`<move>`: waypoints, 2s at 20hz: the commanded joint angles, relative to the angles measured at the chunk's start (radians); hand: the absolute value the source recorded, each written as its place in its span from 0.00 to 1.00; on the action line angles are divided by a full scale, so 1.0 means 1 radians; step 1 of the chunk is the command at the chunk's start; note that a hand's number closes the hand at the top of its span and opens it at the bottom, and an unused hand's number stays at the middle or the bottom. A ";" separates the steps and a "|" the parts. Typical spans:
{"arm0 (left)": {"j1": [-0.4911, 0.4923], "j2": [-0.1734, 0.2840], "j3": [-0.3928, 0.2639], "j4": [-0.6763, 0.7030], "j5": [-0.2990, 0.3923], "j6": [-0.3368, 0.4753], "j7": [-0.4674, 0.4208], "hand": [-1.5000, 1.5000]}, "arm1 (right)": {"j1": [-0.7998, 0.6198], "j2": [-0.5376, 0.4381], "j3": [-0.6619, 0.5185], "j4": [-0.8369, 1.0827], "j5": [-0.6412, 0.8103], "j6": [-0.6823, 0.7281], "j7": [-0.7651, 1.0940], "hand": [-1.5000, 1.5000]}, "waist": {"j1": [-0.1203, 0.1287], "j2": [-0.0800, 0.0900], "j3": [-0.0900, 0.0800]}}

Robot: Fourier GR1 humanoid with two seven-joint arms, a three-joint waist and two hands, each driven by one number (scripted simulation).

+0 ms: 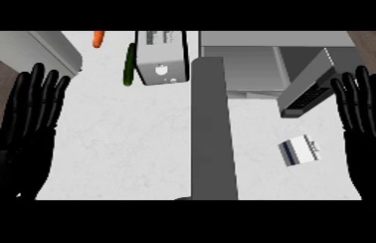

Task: Pick up the milk, place it into the microwave and close the microwave

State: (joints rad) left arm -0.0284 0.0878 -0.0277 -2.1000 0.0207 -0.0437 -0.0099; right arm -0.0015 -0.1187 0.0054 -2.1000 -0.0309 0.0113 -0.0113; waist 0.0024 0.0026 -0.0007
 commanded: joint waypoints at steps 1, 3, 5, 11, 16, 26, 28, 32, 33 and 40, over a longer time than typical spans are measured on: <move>0.031 0.001 0.008 -0.040 0.026 -0.023 0.021 0.00 | 0.081 0.020 -0.011 0.036 0.014 0.023 -0.098 0.00 | -0.003 -0.003 0.001; 0.006 0.036 0.080 0.077 0.045 -0.049 -0.039 0.00 | 0.029 -0.052 -0.126 0.015 -0.051 0.040 -0.017 0.00 | -0.005 -0.002 0.001; -0.049 0.078 0.130 0.119 0.080 -0.070 0.002 0.00 | 0.091 -0.072 -0.164 -0.029 -0.048 0.040 -0.012 0.00 | -0.011 -0.002 0.001; 0.090 0.056 0.178 -0.051 0.365 -0.120 0.167 0.00 | 0.252 -0.020 -0.088 -0.153 -0.094 0.097 0.007 0.00 | -0.003 -0.006 0.001; 0.163 0.092 0.264 -0.077 0.472 -0.203 0.146 0.00 | 0.231 -0.032 -0.184 -0.122 -0.140 0.108 0.036 0.00 | -0.001 -0.004 0.000; 0.365 0.051 0.329 -0.195 0.554 -0.302 0.139 0.00 | 0.304 0.041 -0.158 0.062 0.016 0.124 -0.157 0.00 | 0.001 -0.004 0.001; 0.336 0.103 0.392 -0.216 0.631 -0.269 0.205 0.00 | 0.180 -0.007 -0.229 0.182 -0.019 0.106 -0.107 0.00 | 0.006 -0.003 0.001; 0.422 0.064 0.439 -0.162 0.652 -0.385 0.105 0.00 | 0.203 -0.012 -0.296 0.315 0.003 0.100 -0.232 0.00 | 0.008 -0.003 0.001; 0.437 0.078 0.462 -0.187 0.673 -0.411 0.116 0.00 | 0.220 0.030 -0.238 0.291 0.060 0.069 -0.216 0.00 | 0.006 -0.004 0.001; 0.487 0.056 0.502 -0.235 0.723 -0.444 0.159 0.00 | 0.165 0.026 -0.267 0.568 0.124 0.036 -0.369 0.00 | 0.006 -0.003 0.001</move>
State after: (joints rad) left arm 0.4302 0.1584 0.4499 -2.2967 0.7187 -0.4705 0.1225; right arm 0.1855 -0.1048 -0.2738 -1.6295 0.0464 0.0708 -0.3345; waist 0.0094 -0.0006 0.0005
